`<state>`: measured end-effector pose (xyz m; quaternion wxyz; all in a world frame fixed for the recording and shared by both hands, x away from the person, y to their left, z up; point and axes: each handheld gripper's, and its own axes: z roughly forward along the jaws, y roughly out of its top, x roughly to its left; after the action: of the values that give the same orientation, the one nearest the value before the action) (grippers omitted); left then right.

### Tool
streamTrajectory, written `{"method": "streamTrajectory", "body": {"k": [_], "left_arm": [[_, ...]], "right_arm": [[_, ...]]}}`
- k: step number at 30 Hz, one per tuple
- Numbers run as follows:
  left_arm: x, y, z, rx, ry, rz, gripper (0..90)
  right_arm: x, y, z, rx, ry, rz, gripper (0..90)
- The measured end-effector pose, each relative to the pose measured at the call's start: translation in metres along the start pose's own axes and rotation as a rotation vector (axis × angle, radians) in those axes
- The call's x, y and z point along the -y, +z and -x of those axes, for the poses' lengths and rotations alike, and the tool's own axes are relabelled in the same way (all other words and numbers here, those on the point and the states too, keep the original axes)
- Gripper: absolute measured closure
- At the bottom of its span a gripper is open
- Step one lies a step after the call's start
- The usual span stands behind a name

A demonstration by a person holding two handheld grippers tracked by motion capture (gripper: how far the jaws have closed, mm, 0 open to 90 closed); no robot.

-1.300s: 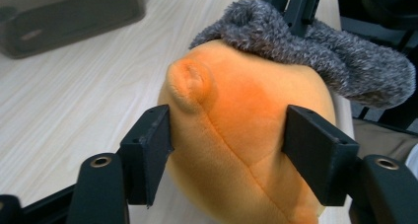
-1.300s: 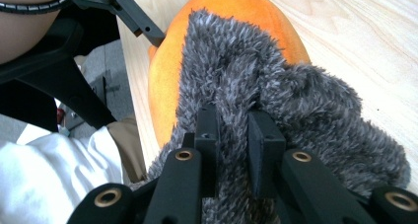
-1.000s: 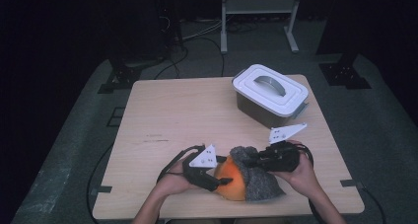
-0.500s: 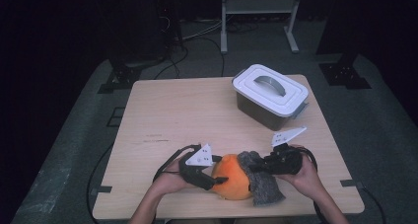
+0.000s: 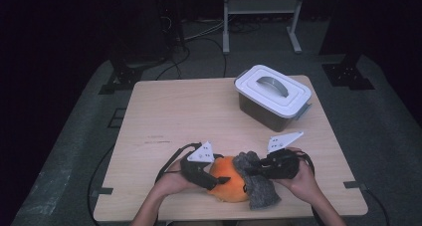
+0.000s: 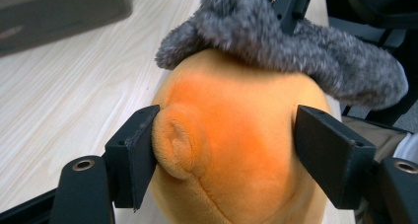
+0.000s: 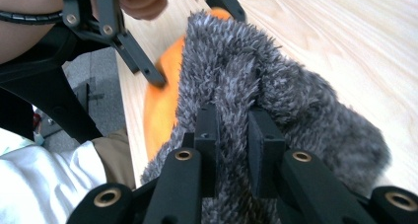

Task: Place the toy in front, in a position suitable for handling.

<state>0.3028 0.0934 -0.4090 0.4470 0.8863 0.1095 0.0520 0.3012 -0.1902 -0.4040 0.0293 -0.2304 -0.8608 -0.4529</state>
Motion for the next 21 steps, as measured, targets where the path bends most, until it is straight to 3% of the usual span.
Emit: {"method": "streamTrajectory", "body": {"k": [4,7,10,14,18,21], "left_arm": [[0.003,-0.001,-0.002,0.001,-0.017,0.005,27.3],[0.001,-0.001,0.0,-0.004,0.0,-0.001,27.3],[0.001,-0.001,-0.001,-0.005,0.004,-0.008,27.3],[0.004,-0.004,-0.004,-0.014,-0.005,-0.015,27.3],[0.007,-0.006,-0.008,-0.021,-0.037,-0.008,27.5],[0.011,-0.009,-0.012,-0.017,-0.06,-0.029,28.7]], "right_arm": [[0.01,-0.003,0.012,0.004,0.046,-0.016,76.4],[0.011,-0.006,0.015,0.021,0.055,-0.024,76.7],[0.002,-0.007,0.002,0.019,0.006,0.01,76.8],[-0.002,-0.004,-0.005,0.019,-0.021,-0.002,76.7],[0.006,-0.003,0.006,0.014,0.017,-0.023,76.6],[0.015,-0.006,0.015,0.058,0.042,-0.058,76.6]]}}
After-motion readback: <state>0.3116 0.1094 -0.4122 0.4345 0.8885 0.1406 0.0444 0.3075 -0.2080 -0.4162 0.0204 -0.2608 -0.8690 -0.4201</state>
